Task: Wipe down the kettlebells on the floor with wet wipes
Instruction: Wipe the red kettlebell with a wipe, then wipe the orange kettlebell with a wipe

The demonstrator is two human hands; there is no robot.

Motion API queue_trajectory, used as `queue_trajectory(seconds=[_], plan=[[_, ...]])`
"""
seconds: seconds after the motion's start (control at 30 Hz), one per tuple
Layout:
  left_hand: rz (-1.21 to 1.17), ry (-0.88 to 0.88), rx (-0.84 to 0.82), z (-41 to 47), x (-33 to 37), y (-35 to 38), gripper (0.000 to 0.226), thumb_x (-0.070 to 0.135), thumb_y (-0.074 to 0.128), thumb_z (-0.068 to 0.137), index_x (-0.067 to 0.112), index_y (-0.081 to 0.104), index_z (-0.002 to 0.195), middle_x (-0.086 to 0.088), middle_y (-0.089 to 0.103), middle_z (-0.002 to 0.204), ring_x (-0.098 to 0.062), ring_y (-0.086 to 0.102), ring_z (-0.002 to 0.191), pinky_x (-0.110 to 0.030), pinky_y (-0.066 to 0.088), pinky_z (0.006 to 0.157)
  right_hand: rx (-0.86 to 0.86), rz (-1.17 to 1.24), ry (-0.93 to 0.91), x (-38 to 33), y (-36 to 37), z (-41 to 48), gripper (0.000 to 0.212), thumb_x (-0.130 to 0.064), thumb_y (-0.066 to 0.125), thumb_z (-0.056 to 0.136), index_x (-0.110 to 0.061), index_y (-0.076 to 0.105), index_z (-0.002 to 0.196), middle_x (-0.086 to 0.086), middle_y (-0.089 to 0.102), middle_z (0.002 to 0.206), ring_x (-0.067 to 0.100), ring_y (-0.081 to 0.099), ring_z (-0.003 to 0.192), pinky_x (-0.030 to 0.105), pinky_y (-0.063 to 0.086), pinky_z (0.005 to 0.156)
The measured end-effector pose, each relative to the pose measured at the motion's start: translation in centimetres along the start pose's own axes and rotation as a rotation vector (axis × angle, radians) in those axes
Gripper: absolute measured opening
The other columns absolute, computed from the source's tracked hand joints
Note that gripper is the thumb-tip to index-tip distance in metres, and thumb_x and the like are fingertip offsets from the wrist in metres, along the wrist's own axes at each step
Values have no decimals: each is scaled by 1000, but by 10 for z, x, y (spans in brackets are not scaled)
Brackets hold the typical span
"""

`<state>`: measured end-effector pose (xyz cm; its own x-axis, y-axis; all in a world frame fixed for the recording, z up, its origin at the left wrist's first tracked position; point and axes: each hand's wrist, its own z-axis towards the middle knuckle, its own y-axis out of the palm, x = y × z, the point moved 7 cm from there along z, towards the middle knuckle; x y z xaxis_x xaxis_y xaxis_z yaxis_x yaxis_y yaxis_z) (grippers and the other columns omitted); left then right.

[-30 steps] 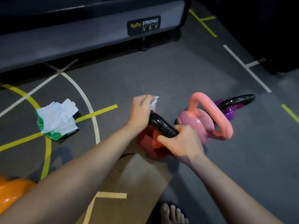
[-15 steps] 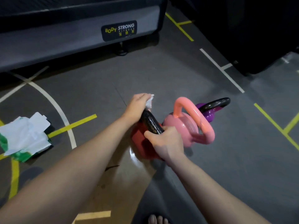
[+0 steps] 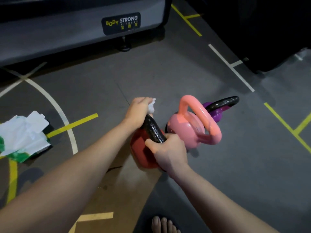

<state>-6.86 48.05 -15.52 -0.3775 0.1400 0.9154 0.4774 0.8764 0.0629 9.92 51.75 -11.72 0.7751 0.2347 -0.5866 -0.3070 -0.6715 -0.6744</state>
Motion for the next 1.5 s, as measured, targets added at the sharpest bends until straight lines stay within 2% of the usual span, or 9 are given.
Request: queue_trajectory(seconds=[0.23,0.37,0.53,0.77,0.87,1.0,1.13,1.33,1.5], plan=[[100,154,20,-14,13,-11,24,32,49,96,20,57,77,11,51,52,-19,55,58,-34,45,70,1,-177,-124,-22,-2,-5,30,-44,65,80,-24,53,100,3,70,101,34,65,101,40,51,79],[249,430,297,-50,34,-43,31,34,44,107,27,61,82,8,67,81,-10,58,95,-14,41,87,171,-292,-336,-34,-3,-16,56,-39,67,84,-24,47,134,6,59,121,33,58,116,45,51,89],[304,501,297,-100,51,-69,32,39,53,105,22,74,89,-5,70,84,-2,53,91,-16,42,81,408,-408,-680,-72,0,-46,70,-34,71,79,-14,48,142,13,51,130,35,49,117,47,46,96],[85,426,358,-181,88,-202,19,12,66,97,26,61,108,-8,65,81,-24,67,74,-48,62,69,-94,54,-857,-151,72,-106,30,-13,68,93,-21,63,121,-7,70,93,14,66,84,27,48,78],[312,467,404,-231,133,-274,15,20,67,94,32,66,102,2,71,89,-16,66,75,-38,59,68,-280,148,-838,-215,91,-151,21,-8,66,91,-27,66,98,-4,73,74,13,70,70,33,56,72],[602,351,441,-314,166,-360,25,38,63,95,26,74,113,10,75,109,-6,67,97,-36,54,93,-580,228,-812,-298,131,-245,15,-16,65,81,-30,70,81,-1,77,76,17,76,76,43,62,82],[586,279,502,-431,178,-426,25,33,60,102,16,71,118,1,75,99,-10,71,88,-27,54,72,-843,296,-794,-343,169,-359,16,-3,67,88,-19,70,92,5,77,87,20,76,83,37,62,82],[394,135,895,-618,112,-522,9,14,62,101,10,57,107,2,67,69,-4,61,54,-17,46,50,-1215,107,-817,-326,256,-528,17,-1,57,95,-17,57,100,13,74,102,19,73,84,33,60,74],[174,-109,1331,-713,-2,-596,33,43,72,91,16,52,93,-4,74,72,-13,66,52,-29,50,52,-1132,-111,-787,-280,339,-568,16,-6,58,94,-23,58,97,9,73,90,28,75,83,47,61,78]])
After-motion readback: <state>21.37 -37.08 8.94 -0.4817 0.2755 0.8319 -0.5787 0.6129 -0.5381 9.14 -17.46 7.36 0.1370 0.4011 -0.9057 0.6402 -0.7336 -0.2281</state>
